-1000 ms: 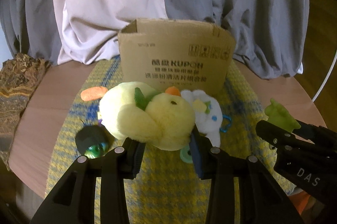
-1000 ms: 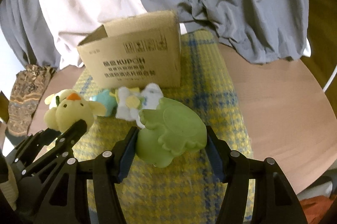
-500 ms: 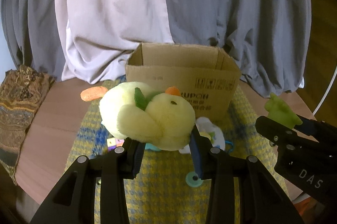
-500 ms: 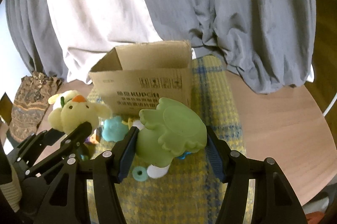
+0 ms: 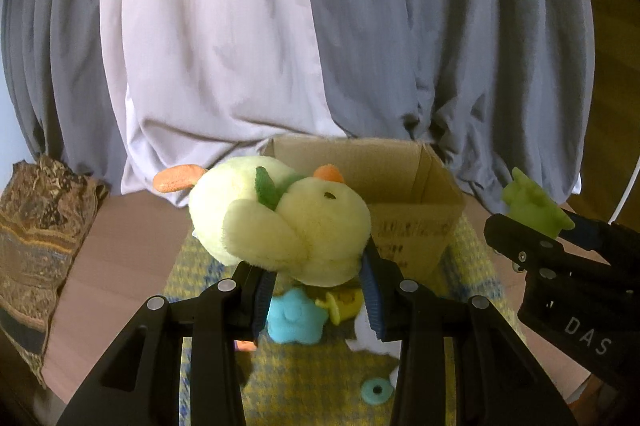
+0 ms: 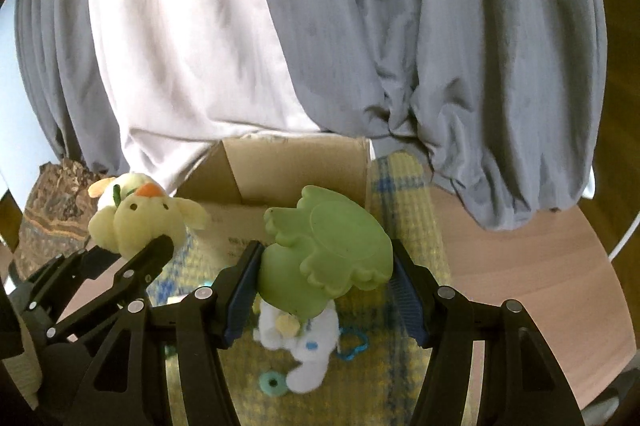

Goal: Organize objects
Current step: 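Carry both plushes over the cardboard box with both tools, then open both tools to drop the duck and frog into the box, then withdraw both tools from the box toward the remaining toys, then grasp the green ring with the right tool while the left tool grasps the black ball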

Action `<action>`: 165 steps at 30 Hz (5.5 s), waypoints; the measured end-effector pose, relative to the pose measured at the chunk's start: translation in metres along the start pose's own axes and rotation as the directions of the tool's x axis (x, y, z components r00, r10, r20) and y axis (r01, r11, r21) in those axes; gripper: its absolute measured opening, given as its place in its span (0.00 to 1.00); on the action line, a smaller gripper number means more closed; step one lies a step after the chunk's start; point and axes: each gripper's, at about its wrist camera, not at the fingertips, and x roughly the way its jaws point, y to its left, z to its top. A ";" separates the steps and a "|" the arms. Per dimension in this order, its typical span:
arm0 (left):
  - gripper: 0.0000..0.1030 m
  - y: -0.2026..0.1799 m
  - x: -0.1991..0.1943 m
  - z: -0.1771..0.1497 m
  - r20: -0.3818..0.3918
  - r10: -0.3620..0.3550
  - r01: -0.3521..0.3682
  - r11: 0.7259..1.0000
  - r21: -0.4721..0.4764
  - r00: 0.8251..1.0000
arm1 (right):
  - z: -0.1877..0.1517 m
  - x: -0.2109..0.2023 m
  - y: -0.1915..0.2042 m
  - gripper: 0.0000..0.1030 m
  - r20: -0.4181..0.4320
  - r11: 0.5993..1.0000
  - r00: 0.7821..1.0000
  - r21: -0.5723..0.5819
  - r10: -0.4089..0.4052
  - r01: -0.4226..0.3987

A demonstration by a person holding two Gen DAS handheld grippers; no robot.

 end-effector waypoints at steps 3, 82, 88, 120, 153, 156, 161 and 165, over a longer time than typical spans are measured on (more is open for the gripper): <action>0.37 0.003 0.004 0.016 0.018 0.007 -0.007 1.000 0.006 1.000 | 0.013 0.005 0.001 0.60 0.011 1.000 1.000 0.003 0.002 -0.002; 0.98 0.052 0.065 0.050 -0.090 0.089 -0.089 0.996 -0.001 0.992 | 0.077 0.052 0.013 0.95 -0.064 0.996 0.997 0.066 -0.053 0.057; 0.99 0.059 0.057 0.034 -0.091 0.107 -0.110 0.994 -0.019 0.990 | 0.063 0.046 0.012 0.95 -0.072 0.995 0.997 0.089 -0.040 0.046; 0.99 0.088 0.031 -0.075 -0.152 0.189 -0.191 0.981 -0.004 0.970 | -0.039 0.046 0.040 0.95 -0.203 0.997 0.979 0.075 -0.015 0.031; 0.99 0.098 0.070 -0.146 -0.292 0.138 -0.140 0.990 0.014 0.946 | -0.125 0.095 0.073 0.72 -0.380 1.000 0.925 0.002 0.023 -0.025; 0.99 0.097 0.074 -0.148 -0.300 0.140 -0.142 0.990 0.016 0.944 | -0.131 0.101 0.071 0.71 -0.398 1.000 0.917 0.006 0.023 -0.022; 0.98 0.093 0.080 -0.152 -0.315 0.147 -0.146 0.989 0.026 0.938 | -0.133 0.105 0.071 0.69 -0.405 1.000 0.914 -0.010 0.003 -0.007; 0.98 0.093 0.086 -0.156 -0.332 0.147 -0.148 0.989 0.024 0.932 | -0.137 0.107 0.077 0.59 -0.405 0.999 0.914 -0.051 -0.021 0.001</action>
